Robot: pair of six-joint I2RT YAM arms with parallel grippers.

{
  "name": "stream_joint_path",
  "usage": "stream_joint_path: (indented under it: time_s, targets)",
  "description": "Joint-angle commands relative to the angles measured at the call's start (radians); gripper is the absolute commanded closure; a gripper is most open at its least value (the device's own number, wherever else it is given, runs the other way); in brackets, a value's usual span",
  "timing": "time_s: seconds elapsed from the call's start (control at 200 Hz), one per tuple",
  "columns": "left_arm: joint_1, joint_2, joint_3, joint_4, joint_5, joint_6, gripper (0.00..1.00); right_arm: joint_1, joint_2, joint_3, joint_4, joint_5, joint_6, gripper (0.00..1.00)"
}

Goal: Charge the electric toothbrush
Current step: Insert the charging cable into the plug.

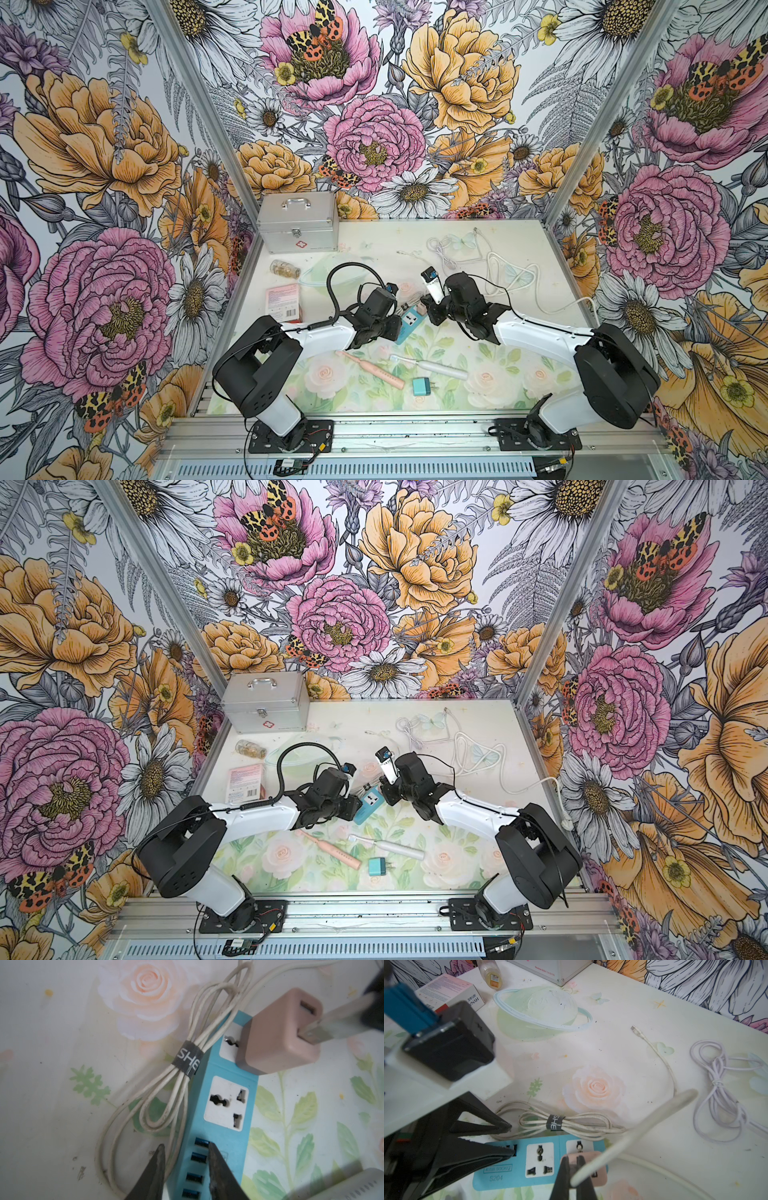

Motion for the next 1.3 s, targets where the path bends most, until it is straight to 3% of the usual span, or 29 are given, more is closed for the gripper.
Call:
stream_joint_path:
  time_s: [0.0, 0.18, 0.375, 0.771, 1.296]
  targets:
    - [-0.004, 0.005, -0.028, -0.094, -0.061, -0.017, 0.65, 0.002, 0.022, -0.025, -0.088, -0.033, -0.051, 1.0]
    - [-0.007, -0.002, -0.039, -0.076, -0.068, -0.038, 0.66, 0.01, 0.059, -0.033, -0.072, -0.092, -0.052, 1.0]
    - [-0.007, -0.011, -0.041, -0.069, -0.079, -0.05, 0.66, 0.013, 0.049, -0.079, -0.064, -0.036, 0.062, 1.0]
    - [-0.001, -0.057, -0.038, -0.059, -0.079, -0.055, 0.66, 0.033, 0.1, -0.072, -0.186, 0.071, 0.136, 1.0]
    - [0.039, -0.169, -0.039, -0.059, -0.104, -0.064, 0.61, 0.073, 0.065, -0.119, -0.168, 0.088, 0.209, 1.0]
